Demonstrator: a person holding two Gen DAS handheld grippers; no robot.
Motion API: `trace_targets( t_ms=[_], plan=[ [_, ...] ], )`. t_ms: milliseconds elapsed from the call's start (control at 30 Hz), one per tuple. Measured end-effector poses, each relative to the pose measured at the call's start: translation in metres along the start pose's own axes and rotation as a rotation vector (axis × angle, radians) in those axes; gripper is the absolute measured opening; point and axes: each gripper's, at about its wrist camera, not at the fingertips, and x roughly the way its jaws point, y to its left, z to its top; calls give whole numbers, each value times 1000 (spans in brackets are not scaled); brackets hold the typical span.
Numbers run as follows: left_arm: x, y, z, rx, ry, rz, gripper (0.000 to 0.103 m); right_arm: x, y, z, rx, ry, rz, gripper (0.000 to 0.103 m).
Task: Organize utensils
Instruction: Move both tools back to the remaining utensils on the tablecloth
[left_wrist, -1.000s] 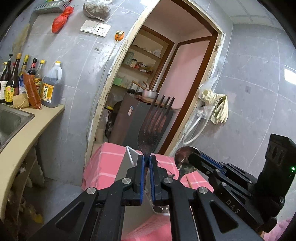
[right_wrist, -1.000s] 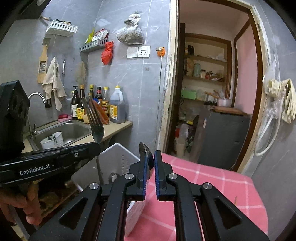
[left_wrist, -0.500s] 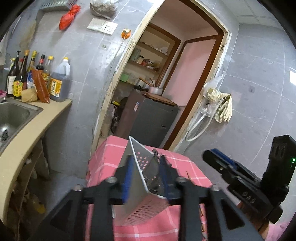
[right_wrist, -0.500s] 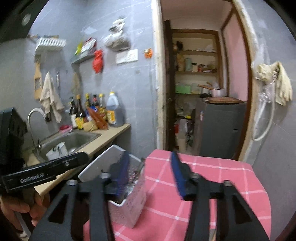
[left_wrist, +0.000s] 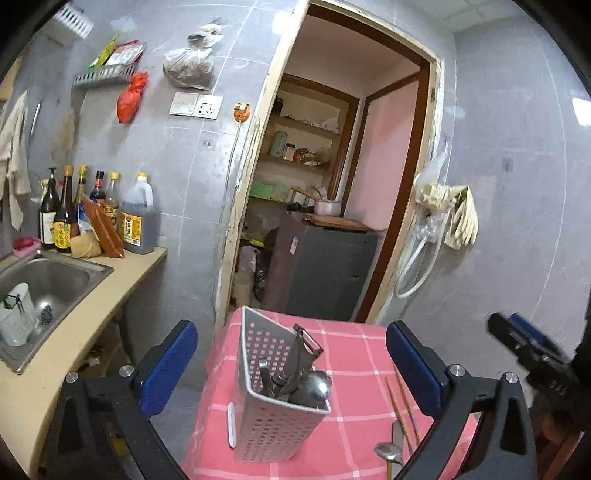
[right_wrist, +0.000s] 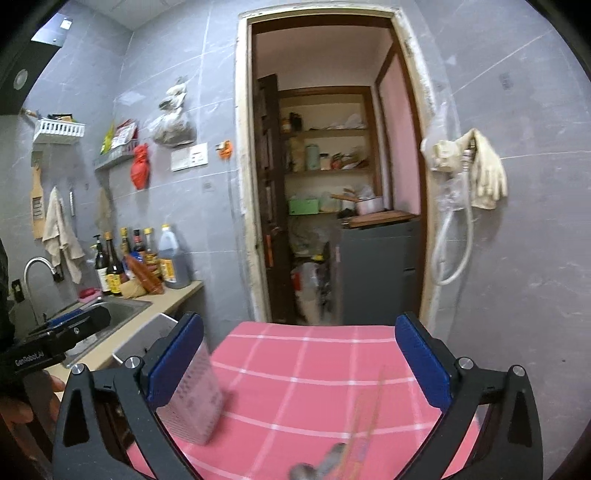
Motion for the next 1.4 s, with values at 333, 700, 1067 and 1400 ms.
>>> trace_targets(
  t_ms=[333,700,1067,1400],
  plan=[
    [-13,-47,-26,74,-6,-13,103,-31,-42,-12,-10,7,-94,102],
    [5,-78,-75,99,122,-49,103,-25,-78,-53,-11,139,-113,102],
    [46,-87,-122,48,375,-132,103,12,-115,-98,38,322,-42,102],
    [75,-84,-142,4,545,-161,81,50,-123,-134,82,472,29,101]
  ],
)
